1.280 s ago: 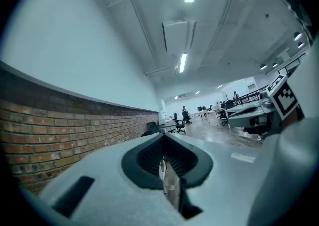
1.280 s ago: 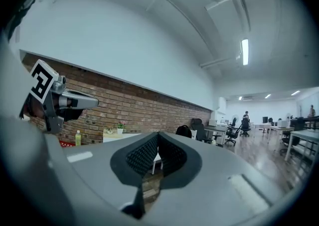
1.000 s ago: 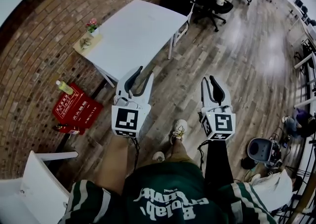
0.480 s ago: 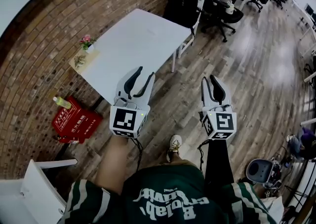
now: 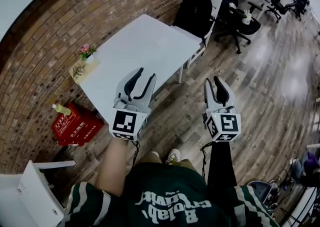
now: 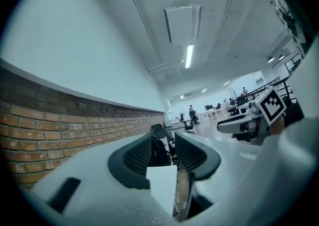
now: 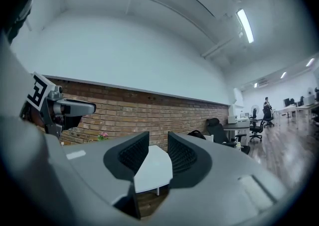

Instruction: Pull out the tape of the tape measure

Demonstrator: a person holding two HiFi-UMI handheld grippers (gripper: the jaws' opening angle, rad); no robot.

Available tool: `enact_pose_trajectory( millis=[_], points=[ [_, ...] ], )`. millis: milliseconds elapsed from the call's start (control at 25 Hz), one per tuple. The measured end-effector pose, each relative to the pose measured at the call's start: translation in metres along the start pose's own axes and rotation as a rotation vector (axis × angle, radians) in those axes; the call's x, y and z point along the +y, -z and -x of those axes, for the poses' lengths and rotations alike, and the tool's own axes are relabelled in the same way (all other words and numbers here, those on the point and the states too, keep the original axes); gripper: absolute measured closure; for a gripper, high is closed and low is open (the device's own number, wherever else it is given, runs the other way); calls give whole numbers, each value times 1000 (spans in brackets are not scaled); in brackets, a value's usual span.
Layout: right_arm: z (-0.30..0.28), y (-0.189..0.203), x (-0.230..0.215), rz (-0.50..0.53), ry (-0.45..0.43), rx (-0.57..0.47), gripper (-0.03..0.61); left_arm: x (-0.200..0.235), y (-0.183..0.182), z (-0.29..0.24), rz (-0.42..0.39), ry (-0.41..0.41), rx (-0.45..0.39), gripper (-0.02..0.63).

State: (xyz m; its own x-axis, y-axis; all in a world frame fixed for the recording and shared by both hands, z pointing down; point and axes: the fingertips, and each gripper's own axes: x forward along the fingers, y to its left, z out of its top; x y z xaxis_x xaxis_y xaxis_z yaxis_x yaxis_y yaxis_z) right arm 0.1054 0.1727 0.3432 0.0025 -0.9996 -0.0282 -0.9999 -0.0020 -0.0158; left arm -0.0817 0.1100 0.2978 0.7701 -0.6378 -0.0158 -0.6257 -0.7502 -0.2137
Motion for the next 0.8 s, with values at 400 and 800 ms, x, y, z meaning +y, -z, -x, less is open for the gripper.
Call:
enact_pose_trajectory(
  millis=[400,800],
  points=[
    [-110,11,-22,12,-54,12,436,62,37,-76,30,-44,27,470],
    [-288,27,-30,47,-105,48,426,176,93,-201,-33,-71,83,471]
  ],
)
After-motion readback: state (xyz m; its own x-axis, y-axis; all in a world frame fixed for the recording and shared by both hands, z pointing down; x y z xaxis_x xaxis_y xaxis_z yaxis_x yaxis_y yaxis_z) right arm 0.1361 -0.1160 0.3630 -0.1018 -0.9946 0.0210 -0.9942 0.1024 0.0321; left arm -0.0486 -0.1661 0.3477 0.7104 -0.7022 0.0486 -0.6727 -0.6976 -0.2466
